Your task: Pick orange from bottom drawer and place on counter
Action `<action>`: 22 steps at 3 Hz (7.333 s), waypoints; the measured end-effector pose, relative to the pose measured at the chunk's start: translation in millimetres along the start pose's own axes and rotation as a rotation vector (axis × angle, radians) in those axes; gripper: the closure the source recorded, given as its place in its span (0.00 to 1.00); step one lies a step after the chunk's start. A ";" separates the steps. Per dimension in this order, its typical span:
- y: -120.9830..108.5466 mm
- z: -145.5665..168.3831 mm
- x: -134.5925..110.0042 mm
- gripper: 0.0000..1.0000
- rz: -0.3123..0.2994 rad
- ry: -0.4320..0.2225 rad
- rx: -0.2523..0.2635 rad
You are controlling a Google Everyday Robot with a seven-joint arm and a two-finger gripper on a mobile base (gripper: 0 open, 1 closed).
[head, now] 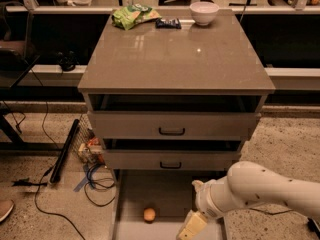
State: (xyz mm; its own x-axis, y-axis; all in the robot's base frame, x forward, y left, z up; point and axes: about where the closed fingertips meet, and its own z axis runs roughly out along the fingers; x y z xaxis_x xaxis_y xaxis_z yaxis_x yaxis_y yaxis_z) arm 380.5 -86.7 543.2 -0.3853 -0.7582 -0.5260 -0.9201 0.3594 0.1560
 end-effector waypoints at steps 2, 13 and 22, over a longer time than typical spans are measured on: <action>-18.2 15.9 0.1 0.00 0.021 -0.040 0.051; -131.1 364.2 64.2 0.00 -0.242 -0.271 0.023; -130.6 261.4 86.4 1.00 -0.344 -0.464 -0.007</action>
Offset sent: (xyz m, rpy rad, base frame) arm 0.0155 0.0031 -0.0167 0.0225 -0.0334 -0.0477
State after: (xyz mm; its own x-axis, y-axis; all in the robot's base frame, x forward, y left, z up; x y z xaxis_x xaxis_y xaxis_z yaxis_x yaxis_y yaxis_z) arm 485.9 -56.9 258.9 0.0062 -0.5122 -0.8589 -0.9880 0.1297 -0.0845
